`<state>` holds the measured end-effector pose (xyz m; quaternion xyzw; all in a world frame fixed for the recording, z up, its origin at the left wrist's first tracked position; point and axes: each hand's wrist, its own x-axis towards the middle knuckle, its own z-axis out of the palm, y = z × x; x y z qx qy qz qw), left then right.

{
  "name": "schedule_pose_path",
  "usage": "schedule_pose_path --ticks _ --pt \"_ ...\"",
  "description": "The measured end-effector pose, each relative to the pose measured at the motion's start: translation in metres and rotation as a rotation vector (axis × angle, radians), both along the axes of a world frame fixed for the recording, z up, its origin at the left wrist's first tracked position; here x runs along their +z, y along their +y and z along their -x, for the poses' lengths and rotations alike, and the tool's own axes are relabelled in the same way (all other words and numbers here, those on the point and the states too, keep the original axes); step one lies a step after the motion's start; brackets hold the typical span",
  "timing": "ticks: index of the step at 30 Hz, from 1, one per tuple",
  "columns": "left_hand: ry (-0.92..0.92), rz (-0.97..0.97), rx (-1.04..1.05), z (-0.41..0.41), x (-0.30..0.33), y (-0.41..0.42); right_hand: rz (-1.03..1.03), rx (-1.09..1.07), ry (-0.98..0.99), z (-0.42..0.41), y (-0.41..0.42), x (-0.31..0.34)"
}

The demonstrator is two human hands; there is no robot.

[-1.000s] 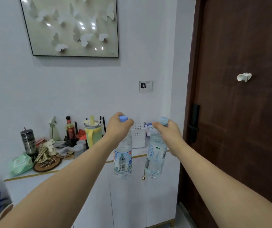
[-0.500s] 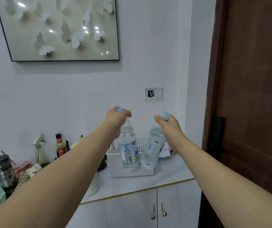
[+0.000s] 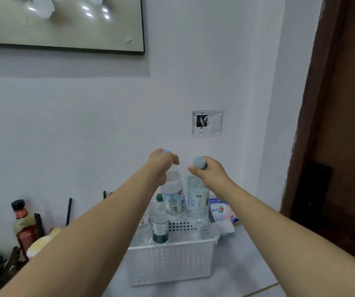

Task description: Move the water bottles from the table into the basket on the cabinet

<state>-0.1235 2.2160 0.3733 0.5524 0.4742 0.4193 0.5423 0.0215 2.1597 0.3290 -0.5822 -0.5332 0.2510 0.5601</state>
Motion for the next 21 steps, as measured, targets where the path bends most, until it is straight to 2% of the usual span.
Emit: schedule_pose_path --ticks 11,15,18,21 --pt "0.215 0.095 -0.106 -0.052 -0.104 0.102 0.161 0.083 -0.182 -0.057 0.102 -0.098" --pt "0.337 0.064 -0.17 -0.063 -0.137 0.121 0.207 0.08 -0.246 -0.07 0.113 -0.124" --pt "0.492 0.035 -0.147 -0.066 -0.162 0.126 0.236 0.109 -0.369 -0.073 0.115 -0.141" --pt "0.547 -0.03 -0.111 -0.066 -0.173 0.13 0.245 0.113 -0.428 -0.072 0.118 -0.15"
